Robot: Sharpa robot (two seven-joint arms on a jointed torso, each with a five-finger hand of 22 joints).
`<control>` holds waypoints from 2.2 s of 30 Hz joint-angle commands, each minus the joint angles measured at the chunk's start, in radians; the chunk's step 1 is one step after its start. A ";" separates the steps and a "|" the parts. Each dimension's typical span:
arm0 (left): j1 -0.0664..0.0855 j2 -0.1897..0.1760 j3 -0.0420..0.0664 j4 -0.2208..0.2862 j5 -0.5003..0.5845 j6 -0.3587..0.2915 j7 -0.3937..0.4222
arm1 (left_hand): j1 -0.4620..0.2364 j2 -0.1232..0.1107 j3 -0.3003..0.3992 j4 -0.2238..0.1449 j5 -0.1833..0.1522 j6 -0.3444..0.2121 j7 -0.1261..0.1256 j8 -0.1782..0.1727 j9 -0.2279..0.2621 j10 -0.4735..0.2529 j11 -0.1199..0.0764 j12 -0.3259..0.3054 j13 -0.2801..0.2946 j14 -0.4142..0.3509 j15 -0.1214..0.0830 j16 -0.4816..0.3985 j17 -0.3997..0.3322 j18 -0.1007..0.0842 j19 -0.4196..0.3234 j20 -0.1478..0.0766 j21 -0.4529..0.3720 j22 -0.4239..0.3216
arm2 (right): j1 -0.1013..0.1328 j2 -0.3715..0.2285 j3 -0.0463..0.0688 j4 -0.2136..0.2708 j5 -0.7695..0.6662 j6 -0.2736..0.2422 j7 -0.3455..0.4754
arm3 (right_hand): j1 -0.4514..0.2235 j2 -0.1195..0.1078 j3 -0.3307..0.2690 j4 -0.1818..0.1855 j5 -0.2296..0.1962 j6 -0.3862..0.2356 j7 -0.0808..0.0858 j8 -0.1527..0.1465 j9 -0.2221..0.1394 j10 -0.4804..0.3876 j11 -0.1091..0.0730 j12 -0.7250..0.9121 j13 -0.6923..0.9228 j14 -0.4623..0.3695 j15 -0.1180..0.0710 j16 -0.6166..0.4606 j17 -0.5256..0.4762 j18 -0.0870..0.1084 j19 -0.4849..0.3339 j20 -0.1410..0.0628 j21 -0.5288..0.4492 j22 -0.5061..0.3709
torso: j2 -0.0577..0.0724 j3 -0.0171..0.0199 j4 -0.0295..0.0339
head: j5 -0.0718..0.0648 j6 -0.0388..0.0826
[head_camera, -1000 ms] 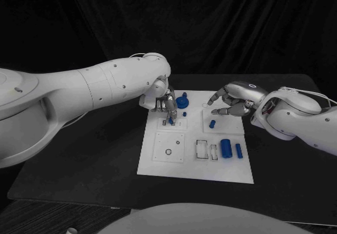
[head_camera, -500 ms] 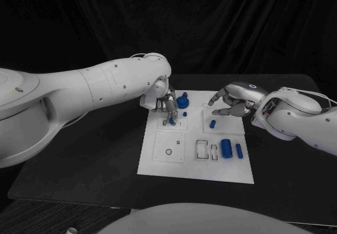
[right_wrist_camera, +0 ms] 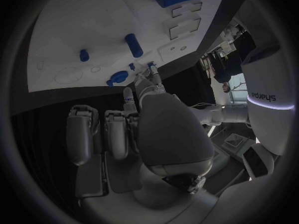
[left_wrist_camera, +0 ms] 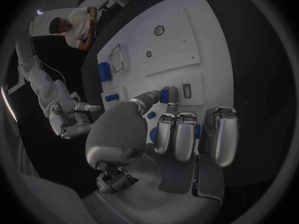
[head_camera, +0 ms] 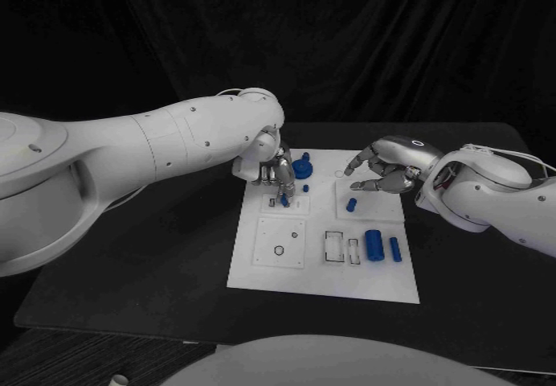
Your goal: Assemble the parts on the task board
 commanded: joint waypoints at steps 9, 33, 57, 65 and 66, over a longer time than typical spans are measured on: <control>-0.011 0.006 -0.003 0.002 0.002 -0.008 0.018 | -0.004 0.009 0.101 -0.093 -0.002 0.010 -0.018 -0.015 -0.004 0.106 -0.003 0.003 0.263 0.107 -0.004 0.003 0.263 0.016 0.029 -0.004 -0.008 0.222 | -0.003 -0.001 0.001 0.000 -0.006 0.012 -0.021 | 0.006 0.006 0.004 -0.003 0.000 0.002 0.005 0.002 -0.002 0.085 0.007 -0.007 0.238 0.085 0.010 -0.008 0.205 0.009 0.029 0.008 -0.008 0.219 | 0.001 0.0009 -0.0006 | -0.001 0.000; -0.015 0.005 -0.003 0.002 0.002 -0.005 -0.004 | 0.001 0.009 0.102 -0.099 -0.001 0.047 -0.025 -0.024 0.002 0.106 -0.007 0.003 0.263 0.107 -0.006 0.003 0.263 0.016 0.029 -0.005 -0.009 0.222 | -0.003 -0.001 0.001 -0.001 -0.006 0.017 -0.022 | 0.007 0.006 0.005 -0.004 0.000 0.001 0.006 0.002 -0.003 0.079 0.008 -0.011 0.230 0.082 0.010 -0.011 0.199 0.010 0.026 0.009 -0.014 0.217 | 0.000 -0.0007 0.0003 | 0.001 0.000; -0.015 0.009 -0.003 0.002 0.002 -0.014 -0.007 | -0.002 0.000 0.101 -0.103 0.012 0.086 -0.048 0.019 0.090 0.106 -0.027 0.003 0.263 0.107 -0.025 0.003 0.263 0.015 0.036 -0.023 -0.007 0.224 | -0.008 -0.001 0.001 -0.004 -0.006 0.029 -0.026 | 0.007 0.007 0.005 -0.004 0.001 0.001 0.006 0.002 -0.004 0.068 0.008 -0.019 0.216 0.081 0.011 -0.014 0.195 0.012 0.023 0.010 -0.018 0.216 | 0.000 0.0000 -0.0018 | 0.002 0.000; -0.015 0.012 -0.003 0.001 0.002 -0.004 -0.017 | 0.006 -0.003 0.109 -0.110 0.023 0.084 -0.048 0.012 0.111 0.106 -0.029 0.003 0.263 0.107 -0.027 0.003 0.263 0.015 0.037 -0.025 -0.009 0.224 | -0.010 0.000 0.001 -0.005 -0.006 0.029 -0.025 | 0.007 0.008 0.005 -0.005 0.002 0.000 0.007 0.002 -0.005 0.064 0.008 -0.022 0.212 0.080 0.011 -0.015 0.193 0.012 0.021 0.010 -0.021 0.215 | 0.000 -0.0001 -0.0012 | 0.000 0.000; -0.015 0.012 -0.003 0.001 0.002 -0.004 -0.019 | 0.008 -0.004 0.110 -0.113 0.028 0.085 -0.048 0.012 0.114 0.106 -0.029 0.003 0.263 0.107 -0.027 0.003 0.263 0.014 0.038 -0.026 -0.008 0.224 | -0.010 0.000 0.001 -0.005 -0.006 0.029 -0.025 | 0.007 0.008 0.005 -0.005 0.002 0.000 0.007 0.002 -0.005 0.064 0.008 -0.022 0.212 0.080 0.011 -0.015 0.193 0.012 0.021 0.010 -0.021 0.215 | 0.000 -0.0001 -0.0009 | 0.000 0.000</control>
